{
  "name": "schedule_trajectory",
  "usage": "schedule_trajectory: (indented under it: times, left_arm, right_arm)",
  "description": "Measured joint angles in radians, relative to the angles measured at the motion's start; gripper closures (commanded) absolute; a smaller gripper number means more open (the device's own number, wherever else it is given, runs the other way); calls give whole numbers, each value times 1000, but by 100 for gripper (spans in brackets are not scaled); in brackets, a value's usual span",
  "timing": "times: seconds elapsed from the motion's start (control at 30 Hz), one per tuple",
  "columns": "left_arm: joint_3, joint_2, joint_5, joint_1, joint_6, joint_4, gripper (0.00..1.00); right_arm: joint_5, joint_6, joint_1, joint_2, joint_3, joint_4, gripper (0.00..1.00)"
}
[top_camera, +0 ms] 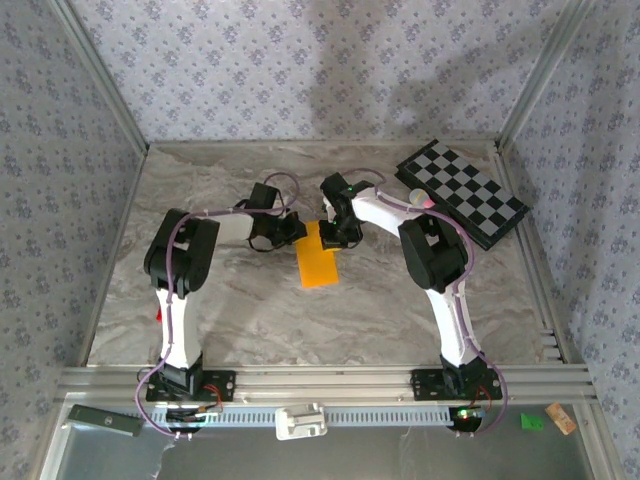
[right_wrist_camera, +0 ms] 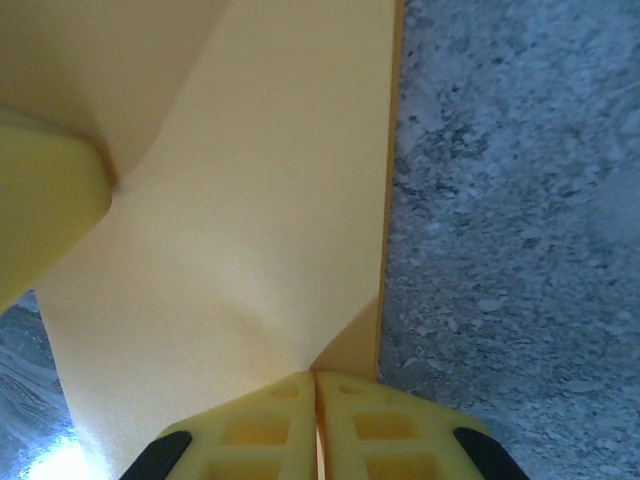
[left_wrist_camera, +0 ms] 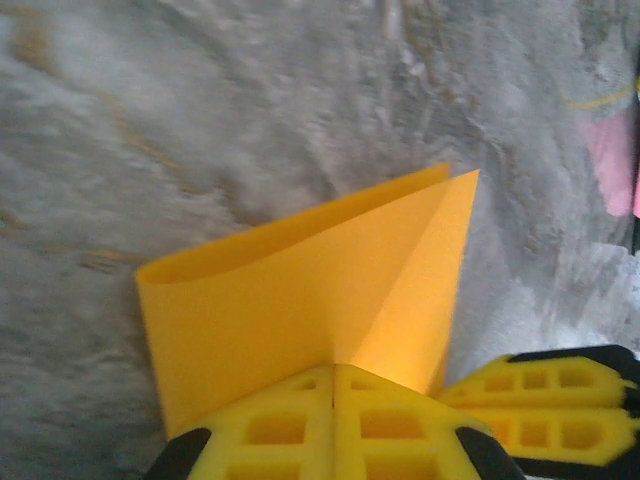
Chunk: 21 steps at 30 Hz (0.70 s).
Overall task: Fold a paper plane with a square sheet of paper (pick it up from the middle)
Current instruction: First fold in half a square sheet of paper at the center of the table.
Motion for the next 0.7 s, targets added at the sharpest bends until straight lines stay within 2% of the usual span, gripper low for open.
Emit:
schedule_trajectory:
  times: [0.3, 0.47, 0.57, 0.7]
  left_arm:
    - [-42, -11, 34, 85, 22, 39, 100]
    - [-65, -48, 2, 135, 34, 34, 100]
    - [-66, -76, -7, 119, 34, 42, 100]
    - [-66, -94, 1, 53, 11, 98, 100]
  right_arm:
    - [0, -4, 0, -1, -8, 8, 90]
    - [0, -5, 0, -1, -9, 8, 90]
    - [0, -5, 0, -1, -9, 8, 90]
    - [0, -5, 0, -1, -9, 8, 90]
